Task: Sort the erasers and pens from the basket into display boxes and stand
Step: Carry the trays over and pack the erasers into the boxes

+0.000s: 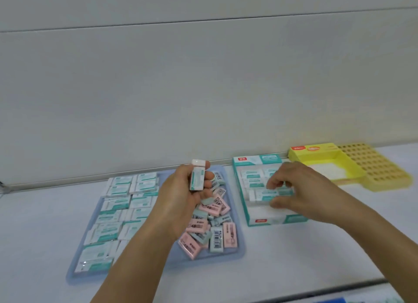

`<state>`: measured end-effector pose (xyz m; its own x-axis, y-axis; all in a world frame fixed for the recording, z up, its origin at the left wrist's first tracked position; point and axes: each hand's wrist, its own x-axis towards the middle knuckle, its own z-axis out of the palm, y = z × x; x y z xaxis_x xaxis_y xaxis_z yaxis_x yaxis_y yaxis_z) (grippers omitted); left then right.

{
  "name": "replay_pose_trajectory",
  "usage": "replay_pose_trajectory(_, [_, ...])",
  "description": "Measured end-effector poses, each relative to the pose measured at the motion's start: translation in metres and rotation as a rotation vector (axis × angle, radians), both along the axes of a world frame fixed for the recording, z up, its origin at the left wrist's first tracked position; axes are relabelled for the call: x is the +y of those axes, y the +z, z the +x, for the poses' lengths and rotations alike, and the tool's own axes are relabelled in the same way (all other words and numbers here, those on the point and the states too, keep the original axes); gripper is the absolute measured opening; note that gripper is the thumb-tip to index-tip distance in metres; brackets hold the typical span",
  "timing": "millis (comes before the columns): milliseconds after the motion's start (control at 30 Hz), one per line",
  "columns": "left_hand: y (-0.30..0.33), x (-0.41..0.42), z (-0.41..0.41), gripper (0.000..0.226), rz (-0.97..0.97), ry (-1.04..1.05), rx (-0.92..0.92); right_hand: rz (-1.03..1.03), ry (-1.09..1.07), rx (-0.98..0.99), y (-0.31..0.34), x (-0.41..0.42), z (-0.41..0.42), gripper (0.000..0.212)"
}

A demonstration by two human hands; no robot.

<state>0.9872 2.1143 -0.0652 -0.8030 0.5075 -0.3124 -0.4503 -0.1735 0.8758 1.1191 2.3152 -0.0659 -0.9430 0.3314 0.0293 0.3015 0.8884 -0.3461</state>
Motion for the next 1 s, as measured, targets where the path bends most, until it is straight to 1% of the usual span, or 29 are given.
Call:
replay_pose_trajectory(100, [-0.004, 0.002, 0.003, 0.03, 0.043, -0.003, -0.064, -0.033, 0.001, -0.09, -0.008, -0.004, -0.006, 0.025])
replay_pose_trajectory(233, [-0.006, 0.003, 0.008, 0.024, 0.075, -0.018, -0.087, -0.057, -0.014, -0.085, -0.019, -0.009, -0.015, 0.025])
replay_pose_trajectory(300, [-0.007, 0.001, 0.009, 0.02, 0.098, -0.058, -0.065, -0.08, -0.041, -0.057, -0.025, -0.011, -0.016, 0.025])
replay_pose_trajectory(400, [-0.006, -0.001, 0.012, 0.03, 0.109, -0.111, 0.011, -0.115, -0.063, -0.021, -0.03, -0.009, -0.014, 0.025])
replay_pose_trajectory(467, [-0.005, 0.001, 0.015, 0.034, 0.097, -0.104, 0.036, -0.131, -0.048, 0.003, -0.033, -0.008, -0.014, 0.02])
replay_pose_trajectory(533, [-0.003, 0.003, 0.018, 0.031, 0.074, -0.093, 0.054, -0.111, -0.029, 0.03, -0.034, -0.006, -0.014, 0.013])
replay_pose_trajectory(600, [-0.001, 0.006, 0.02, 0.022, 0.034, -0.086, 0.086, -0.075, -0.007, 0.115, -0.032, -0.008, -0.013, 0.015])
replay_pose_trajectory(633, [-0.001, 0.007, 0.021, 0.016, 0.009, -0.081, 0.105, -0.099, 0.0, 0.212, -0.029, -0.012, -0.012, 0.018])
replay_pose_trajectory(700, [0.0, 0.013, 0.023, 0.011, -0.017, -0.07, 0.125, -0.247, 0.019, 0.438, -0.017, -0.024, -0.011, 0.024])
replay_pose_trajectory(733, [0.001, 0.017, 0.025, 0.011, -0.006, -0.064, 0.12, -0.304, 0.034, 0.513, -0.011, -0.03, -0.011, 0.03])
replay_pose_trajectory(767, [0.001, 0.021, 0.027, 0.013, 0.014, -0.055, 0.108, -0.293, 0.05, 0.539, -0.006, -0.035, -0.012, 0.037])
replay_pose_trajectory(800, [0.002, 0.025, 0.03, 0.015, 0.031, -0.053, 0.096, -0.209, 0.064, 0.54, -0.002, -0.038, -0.013, 0.04])
replay_pose_trajectory(867, [0.004, 0.032, 0.035, 0.021, 0.024, -0.083, 0.11, 0.039, 0.069, 0.544, 0.001, -0.04, -0.015, 0.031])
replay_pose_trajectory(900, [0.004, 0.034, 0.037, 0.022, 0.017, -0.112, 0.136, 0.122, 0.057, 0.548, 0.001, -0.038, -0.014, 0.027])
replay_pose_trajectory(967, [0.001, 0.038, 0.04, 0.022, -0.043, -0.172, 0.234, 0.21, 0.0, 0.534, 0.004, -0.029, -0.008, 0.023])
replay_pose_trajectory(1000, [-0.003, 0.039, 0.039, 0.021, -0.146, -0.195, 0.358, 0.236, -0.041, 0.495, 0.006, -0.021, -0.003, 0.021])
